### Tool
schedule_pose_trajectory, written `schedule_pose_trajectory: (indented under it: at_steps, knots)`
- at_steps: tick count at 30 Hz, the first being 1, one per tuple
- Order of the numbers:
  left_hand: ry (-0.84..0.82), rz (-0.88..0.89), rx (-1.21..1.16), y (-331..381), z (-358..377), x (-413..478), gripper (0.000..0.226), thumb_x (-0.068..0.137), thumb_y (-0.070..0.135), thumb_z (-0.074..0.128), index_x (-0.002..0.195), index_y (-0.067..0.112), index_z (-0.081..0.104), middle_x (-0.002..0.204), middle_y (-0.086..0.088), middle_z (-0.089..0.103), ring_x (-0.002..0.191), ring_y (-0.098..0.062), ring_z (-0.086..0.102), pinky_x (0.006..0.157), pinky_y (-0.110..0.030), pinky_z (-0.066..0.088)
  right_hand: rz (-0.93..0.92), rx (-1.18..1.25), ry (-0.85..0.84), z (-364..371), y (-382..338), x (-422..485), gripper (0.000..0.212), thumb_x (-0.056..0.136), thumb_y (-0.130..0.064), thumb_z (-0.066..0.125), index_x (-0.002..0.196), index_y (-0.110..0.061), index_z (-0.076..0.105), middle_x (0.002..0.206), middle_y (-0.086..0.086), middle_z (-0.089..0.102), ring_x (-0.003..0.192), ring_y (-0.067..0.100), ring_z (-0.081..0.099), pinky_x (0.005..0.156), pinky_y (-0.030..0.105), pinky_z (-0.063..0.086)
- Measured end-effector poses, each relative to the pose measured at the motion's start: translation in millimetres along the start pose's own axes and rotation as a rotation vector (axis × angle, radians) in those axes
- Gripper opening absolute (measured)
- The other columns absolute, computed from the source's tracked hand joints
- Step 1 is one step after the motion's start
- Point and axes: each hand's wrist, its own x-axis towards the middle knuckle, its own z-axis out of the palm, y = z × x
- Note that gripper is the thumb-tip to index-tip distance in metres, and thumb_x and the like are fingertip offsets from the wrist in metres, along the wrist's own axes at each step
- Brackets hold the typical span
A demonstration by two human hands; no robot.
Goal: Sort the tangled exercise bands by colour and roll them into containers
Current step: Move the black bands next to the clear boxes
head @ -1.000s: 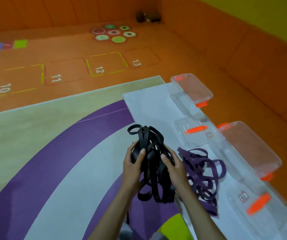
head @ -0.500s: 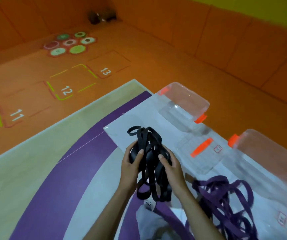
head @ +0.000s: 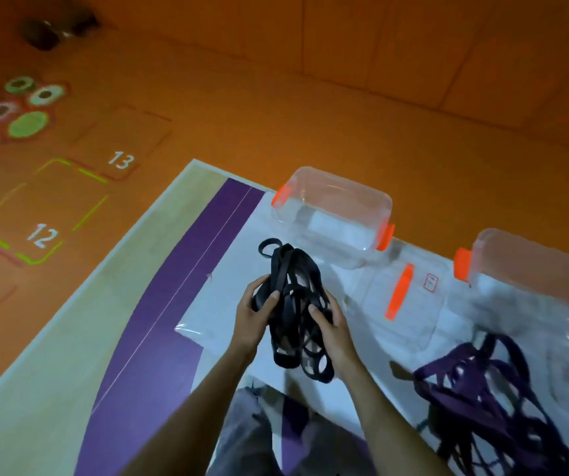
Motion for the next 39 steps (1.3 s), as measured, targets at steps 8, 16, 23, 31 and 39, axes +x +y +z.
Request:
schedule_pose_trajectory:
  at_steps: [8, 16, 23, 31, 39]
  knots:
    - [-0.278, -0.108, 0.85, -51, -42, 68, 0.049, 0.098, 0.041, 0.063, 0.136, 0.016, 0.044, 0.132, -0.011, 0.051, 0.126, -0.037, 0.052, 0.098, -0.053, 0.047, 0.22, -0.516, 0.162, 26, 46, 19, 0.085, 0.094, -0.052, 0.07, 0.163, -0.025, 0.029, 0.156, 0.008, 0.049, 0.142, 0.03, 0.049, 0.118, 0.048, 0.042]
    - [-0.318, 0.32, 1.201, -48, -43, 73, 0.065, 0.103, 0.038, 0.056, 0.16, 0.023, 0.031, 0.163, -0.011, 0.035, 0.152, -0.034, 0.028, 0.122, -0.053, 0.03, 0.144, -0.725, 0.289, 42, 36, -1, 0.077, 0.097, -0.059, 0.059, 0.162, -0.033, 0.028, 0.166, 0.002, 0.032, 0.153, 0.027, 0.03, 0.123, 0.051, 0.032]
    - [-0.492, 0.703, 1.424, -38, -3, 44, 0.049, 0.084, 0.029, 0.08, 0.129, 0.018, 0.067, 0.139, -0.015, 0.062, 0.136, -0.038, 0.055, 0.108, -0.059, 0.048, 0.071, -0.821, 0.386, 8, 29, -48, 0.064, 0.102, -0.052, 0.055, 0.158, -0.026, 0.04, 0.159, 0.002, 0.042, 0.148, 0.024, 0.036, 0.121, 0.042, 0.033]
    - [-0.727, 1.036, 1.457, -35, 110, -77, 0.047, 0.077, 0.03, 0.085, 0.121, 0.017, 0.072, 0.127, -0.01, 0.069, 0.123, -0.034, 0.064, 0.098, -0.053, 0.056, 0.039, -0.883, 0.684, -104, 54, -177, 0.047, 0.102, -0.044, 0.055, 0.145, -0.024, 0.057, 0.143, 0.001, 0.058, 0.133, 0.027, 0.053, 0.107, 0.044, 0.044]
    - [-0.877, 1.276, 1.472, -61, 250, -257, 0.04, 0.071, 0.026, 0.083, 0.109, 0.02, 0.072, 0.107, -0.003, 0.068, 0.104, -0.029, 0.067, 0.08, -0.044, 0.056, 0.118, -0.94, 0.988, -247, 115, -367, 0.042, 0.09, -0.043, 0.051, 0.123, -0.024, 0.07, 0.119, 0.0, 0.07, 0.11, 0.03, 0.067, 0.087, 0.046, 0.054]
